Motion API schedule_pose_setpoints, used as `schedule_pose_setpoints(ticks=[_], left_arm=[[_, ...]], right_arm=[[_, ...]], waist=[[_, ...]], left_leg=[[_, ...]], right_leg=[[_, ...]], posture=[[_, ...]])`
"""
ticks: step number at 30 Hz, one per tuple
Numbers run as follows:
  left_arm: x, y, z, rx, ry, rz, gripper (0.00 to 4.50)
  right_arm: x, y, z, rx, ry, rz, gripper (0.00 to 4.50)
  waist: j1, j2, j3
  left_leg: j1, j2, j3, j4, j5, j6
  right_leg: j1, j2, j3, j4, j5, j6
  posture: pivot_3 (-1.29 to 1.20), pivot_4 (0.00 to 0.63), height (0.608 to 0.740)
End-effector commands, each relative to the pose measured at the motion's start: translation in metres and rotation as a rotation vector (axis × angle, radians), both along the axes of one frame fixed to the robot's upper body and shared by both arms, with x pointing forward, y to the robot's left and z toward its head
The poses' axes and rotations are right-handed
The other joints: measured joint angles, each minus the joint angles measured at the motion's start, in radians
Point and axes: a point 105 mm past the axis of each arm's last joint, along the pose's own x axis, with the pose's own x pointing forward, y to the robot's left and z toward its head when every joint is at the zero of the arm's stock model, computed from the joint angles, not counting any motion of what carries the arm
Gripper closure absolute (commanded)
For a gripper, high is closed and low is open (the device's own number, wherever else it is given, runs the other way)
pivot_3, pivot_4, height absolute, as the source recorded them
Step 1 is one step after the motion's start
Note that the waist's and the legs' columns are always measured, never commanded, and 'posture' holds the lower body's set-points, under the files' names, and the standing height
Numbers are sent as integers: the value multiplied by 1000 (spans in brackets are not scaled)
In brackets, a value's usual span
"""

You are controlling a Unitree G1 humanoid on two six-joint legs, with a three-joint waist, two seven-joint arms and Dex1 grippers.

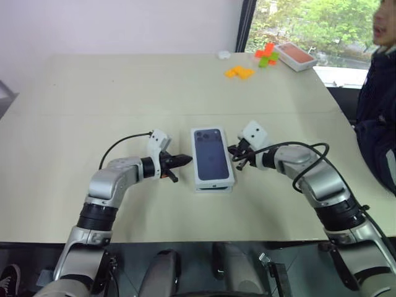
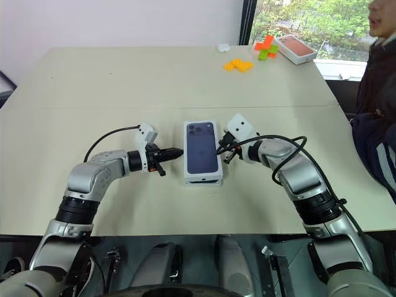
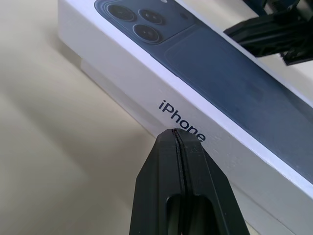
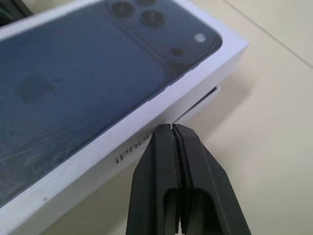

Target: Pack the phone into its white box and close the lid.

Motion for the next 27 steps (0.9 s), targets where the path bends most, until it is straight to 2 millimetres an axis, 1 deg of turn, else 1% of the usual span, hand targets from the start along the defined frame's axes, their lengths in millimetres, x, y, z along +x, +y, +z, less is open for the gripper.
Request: schedule_pose_setpoints(ticks=[1,6,13,18,23,27], left_arm=[[-5,-7,8,-19,-28,-29,4500],[-7,-6,4,-7,-25,-28,4500],[-8,-8,2,-10,-19,-32,4500],[-7,-9,4,-12,-31,-22,4500],[-5,-14,4,-19,-25,-18,4500],[-7,-16,6,-26,-30,-28,4500]], right_arm=[[-4,0,8,1,-26,29,4434],[-12,-2,0,-23,13,40,4434],[-19,1,0,-18,42,65,4434],[-19,2,4,-14,44,70,4434],[-16,-2,5,-36,34,53,4434],[-19,1,6,-27,45,73,4434]], waist=[[0,0,0],[0,0,0],[0,0,0],[0,0,0],[1,0,0],[1,0,0]], left_leg=[[0,0,0,0,0,0],[0,0,0,0,0,0],[0,0,0,1,0,0],[0,0,0,1,0,0],[0,0,0,1,0,0],[0,0,0,3,0,0]], right_leg=[[0,0,0,0,0,0],[0,0,0,0,0,0],[0,0,0,1,0,0],[0,0,0,1,0,0],[0,0,0,1,0,0],[0,0,0,1,0,0]], posture=[[0,150,740],[0,150,740],[0,150,740],[0,150,740],[0,150,740],[0,150,740]])
